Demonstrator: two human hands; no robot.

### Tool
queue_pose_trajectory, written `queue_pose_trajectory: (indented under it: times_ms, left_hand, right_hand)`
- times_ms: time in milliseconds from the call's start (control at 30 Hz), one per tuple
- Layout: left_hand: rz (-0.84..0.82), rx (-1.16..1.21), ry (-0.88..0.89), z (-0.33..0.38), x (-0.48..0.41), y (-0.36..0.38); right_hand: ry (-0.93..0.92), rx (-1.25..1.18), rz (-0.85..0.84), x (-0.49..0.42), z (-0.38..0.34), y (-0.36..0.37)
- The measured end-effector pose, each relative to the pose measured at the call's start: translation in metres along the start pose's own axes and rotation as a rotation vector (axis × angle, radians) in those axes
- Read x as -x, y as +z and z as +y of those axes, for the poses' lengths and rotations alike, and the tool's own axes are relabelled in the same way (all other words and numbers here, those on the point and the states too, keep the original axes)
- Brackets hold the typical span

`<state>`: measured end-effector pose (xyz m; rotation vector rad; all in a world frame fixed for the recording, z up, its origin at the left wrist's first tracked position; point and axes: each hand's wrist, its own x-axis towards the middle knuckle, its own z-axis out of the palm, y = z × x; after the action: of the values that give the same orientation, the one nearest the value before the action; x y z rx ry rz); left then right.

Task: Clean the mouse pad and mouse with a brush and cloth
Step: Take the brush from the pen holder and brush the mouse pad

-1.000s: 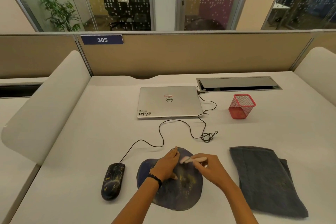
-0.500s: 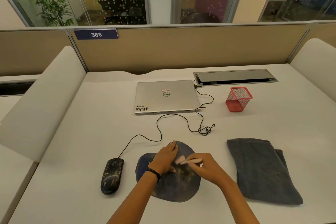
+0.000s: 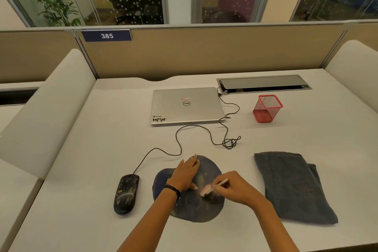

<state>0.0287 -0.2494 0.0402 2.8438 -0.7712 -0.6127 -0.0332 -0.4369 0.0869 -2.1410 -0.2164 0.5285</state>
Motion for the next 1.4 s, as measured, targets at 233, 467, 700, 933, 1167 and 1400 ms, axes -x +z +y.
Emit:
queue_pose_trajectory:
  times_ms: [233,467,700,933,1167,1400]
  left_hand:
    - [-0.025,0.028,0.007,0.0,0.002,-0.002]
    - [-0.019,0.016,0.004,-0.001,0.001,-0.002]
    - [-0.024,0.024,-0.004,0.0,-0.001,-0.001]
    - [-0.025,0.021,-0.014,0.001,0.0,-0.003]
    - [-0.031,0.018,-0.02,0.003,0.001,-0.005]
    - [-0.033,-0.003,-0.022,0.003,0.001,-0.004]
  right_hand:
    - [-0.055,-0.02,0.223,-0.003,-0.003,-0.002]
    - [-0.001,0.037,-0.01,0.003,-0.003,0.0]
    - [0.035,-0.024,0.238,-0.002,0.001,-0.009]
    - [0.068,0.016,0.028,0.013,0.01,-0.004]
    - [-0.002,-0.008,0.256,0.014,-0.007,-0.006]
    - [0.041,0.056,0.048,0.021,-0.004,0.015]
